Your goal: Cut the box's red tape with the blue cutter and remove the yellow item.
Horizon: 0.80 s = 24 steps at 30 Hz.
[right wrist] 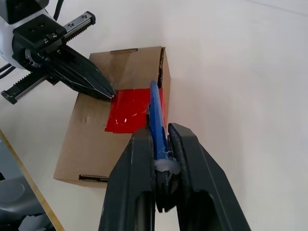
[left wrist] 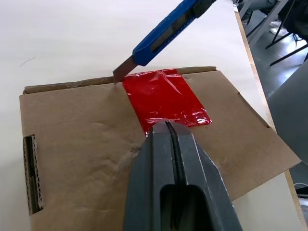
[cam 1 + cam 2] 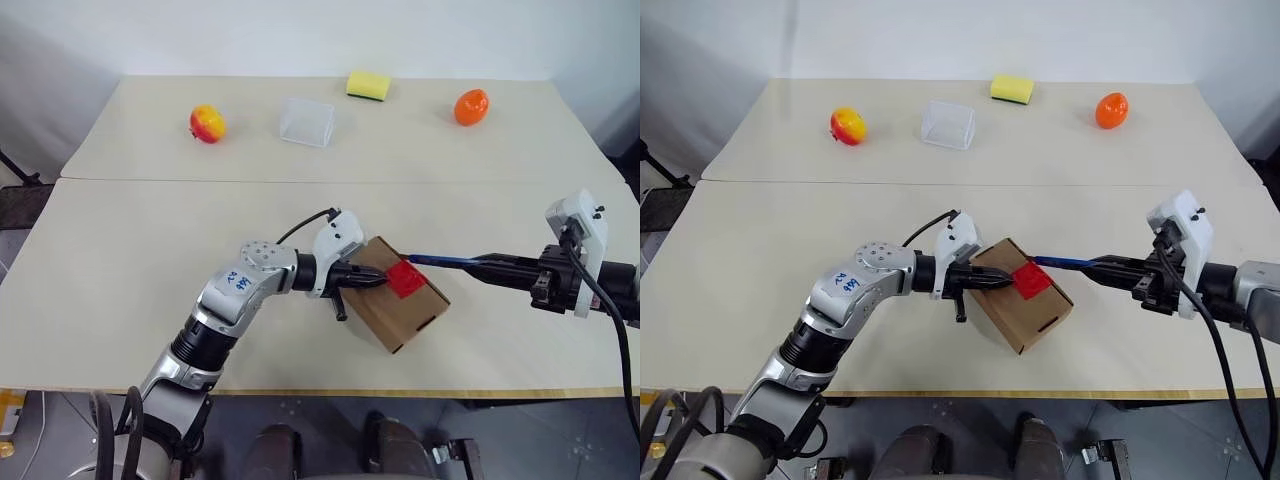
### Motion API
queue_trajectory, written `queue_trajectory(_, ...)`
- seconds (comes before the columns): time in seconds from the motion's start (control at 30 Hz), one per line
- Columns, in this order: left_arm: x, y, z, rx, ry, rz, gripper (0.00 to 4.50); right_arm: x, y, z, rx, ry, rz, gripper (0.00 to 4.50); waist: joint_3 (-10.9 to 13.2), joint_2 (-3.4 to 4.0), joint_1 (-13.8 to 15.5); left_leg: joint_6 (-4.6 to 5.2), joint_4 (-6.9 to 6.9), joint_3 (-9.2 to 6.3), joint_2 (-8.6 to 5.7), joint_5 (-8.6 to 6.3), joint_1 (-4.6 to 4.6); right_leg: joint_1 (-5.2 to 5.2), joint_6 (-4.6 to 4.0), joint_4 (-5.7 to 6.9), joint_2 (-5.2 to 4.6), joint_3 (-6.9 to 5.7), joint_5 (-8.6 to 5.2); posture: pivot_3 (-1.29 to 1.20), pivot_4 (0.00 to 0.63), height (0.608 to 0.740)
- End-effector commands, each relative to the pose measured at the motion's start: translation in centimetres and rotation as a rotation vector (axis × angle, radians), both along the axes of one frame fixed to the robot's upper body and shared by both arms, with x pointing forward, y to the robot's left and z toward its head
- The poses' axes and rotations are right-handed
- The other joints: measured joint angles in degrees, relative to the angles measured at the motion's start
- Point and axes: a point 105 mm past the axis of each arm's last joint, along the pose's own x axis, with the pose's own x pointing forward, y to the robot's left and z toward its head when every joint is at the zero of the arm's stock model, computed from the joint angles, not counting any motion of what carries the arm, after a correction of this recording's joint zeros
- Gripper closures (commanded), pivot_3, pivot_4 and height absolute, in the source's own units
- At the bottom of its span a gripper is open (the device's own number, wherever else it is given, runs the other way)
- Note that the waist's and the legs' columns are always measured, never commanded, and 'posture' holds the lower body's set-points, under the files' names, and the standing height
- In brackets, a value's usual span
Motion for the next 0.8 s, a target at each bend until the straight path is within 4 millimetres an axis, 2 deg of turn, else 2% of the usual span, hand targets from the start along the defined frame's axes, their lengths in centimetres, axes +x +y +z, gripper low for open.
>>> queue_trajectory(0.03, -0.6, -0.2, -0.7, 0.018, 0.023, -0.018, 4.5, 0.4, 0.6, 2.3, 0.064, -0.092, 0.016, 4.35, 0.0, 0.01, 0.0, 0.0, 0.01, 0.01, 0.0, 0.0, 0.0, 0.0, 0.0, 0.0, 0.0, 0.03, 0.0, 0.0, 0.15, 0.74)
queue_trajectory(0.27, -0.6, -0.2, -0.7, 0.017, 0.023, -0.016, 4.5, 1.0, 0.4, 1.8, 0.042, -0.071, -0.02, 4.35, 0.0, 0.01, 0.1, 0.0, 0.07, -0.01, -0.01, 0.0, -0.02, 0.0, 0.0, 0.05, 0.0, 0.03, 0.0, 0.0, 0.15, 0.74)
queue_trajectory(0.47, -0.6, -0.3, -0.7, 0.016, 0.023, -0.021, 4.5, 0.6, 0.5, 0.2, 0.003, -0.017, -0.022, 4.35, 0.0, 0.01, 0.1, 0.0, 0.09, -0.01, 0.0, 0.0, -0.02, 0.0, 0.0, 0.07, 0.0, 0.03, 0.0, 0.0, 0.15, 0.74)
queue_trajectory(0.8, -0.7, -0.3, -0.7, 0.018, 0.026, -0.023, 4.5, 0.1, 0.6, -0.8, -0.015, 0.021, -0.012, 4.35, 0.0, 0.01, 0.0, 0.0, 0.1, -0.01, 0.0, 0.0, 0.0, 0.0, 0.0, 0.08, 0.0, 0.05, 0.0, 0.0, 0.15, 0.74)
